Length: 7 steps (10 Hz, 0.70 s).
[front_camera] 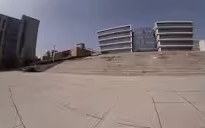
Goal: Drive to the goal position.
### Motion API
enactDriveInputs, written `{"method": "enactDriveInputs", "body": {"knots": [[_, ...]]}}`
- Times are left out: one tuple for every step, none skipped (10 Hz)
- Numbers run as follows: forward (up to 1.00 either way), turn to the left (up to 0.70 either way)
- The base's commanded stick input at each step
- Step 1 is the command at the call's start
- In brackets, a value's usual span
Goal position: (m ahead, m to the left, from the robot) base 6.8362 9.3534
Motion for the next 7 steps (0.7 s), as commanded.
{"method": "enactDriveInputs", "body": {"knots": [[0.70, 0.00], [0.70, 0.00], [0.70, 0.00], [0.70, 0.00], [0.70, 0.00], [0.70, 0.00], [0.70, 0.00]]}}
